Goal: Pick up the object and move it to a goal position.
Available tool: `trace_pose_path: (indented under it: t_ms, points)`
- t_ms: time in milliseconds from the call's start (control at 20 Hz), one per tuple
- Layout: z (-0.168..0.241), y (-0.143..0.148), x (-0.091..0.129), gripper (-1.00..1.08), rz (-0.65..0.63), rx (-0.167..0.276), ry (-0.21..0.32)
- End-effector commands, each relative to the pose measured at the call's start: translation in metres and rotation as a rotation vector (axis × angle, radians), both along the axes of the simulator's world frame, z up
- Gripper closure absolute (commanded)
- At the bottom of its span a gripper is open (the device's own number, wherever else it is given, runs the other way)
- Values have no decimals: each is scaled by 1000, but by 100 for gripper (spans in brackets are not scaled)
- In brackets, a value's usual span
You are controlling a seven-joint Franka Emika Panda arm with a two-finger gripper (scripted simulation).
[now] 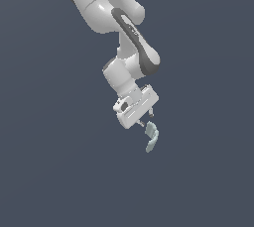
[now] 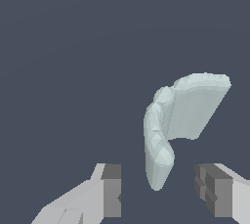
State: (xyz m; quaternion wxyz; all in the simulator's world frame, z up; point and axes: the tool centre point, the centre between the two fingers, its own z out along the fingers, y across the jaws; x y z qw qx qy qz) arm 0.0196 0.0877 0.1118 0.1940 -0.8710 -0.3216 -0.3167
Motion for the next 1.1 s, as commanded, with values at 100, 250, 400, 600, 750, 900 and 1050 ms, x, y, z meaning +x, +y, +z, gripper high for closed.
trace_pose_path:
  t_ms: [100, 250, 400, 600, 750, 900, 1050]
  points:
    - [13, -1, 4, -20, 2, 18, -55]
    - [17, -2, 5, -20, 2, 22, -68]
    - [15, -2, 5, -20, 2, 20, -64]
    - [11, 2, 8, -20, 2, 20, -64]
    - [5, 7, 12, -20, 2, 20, -66]
    - [-1, 12, 16, -20, 3, 20, -68]
    - [-4, 15, 19, -20, 3, 21, -69]
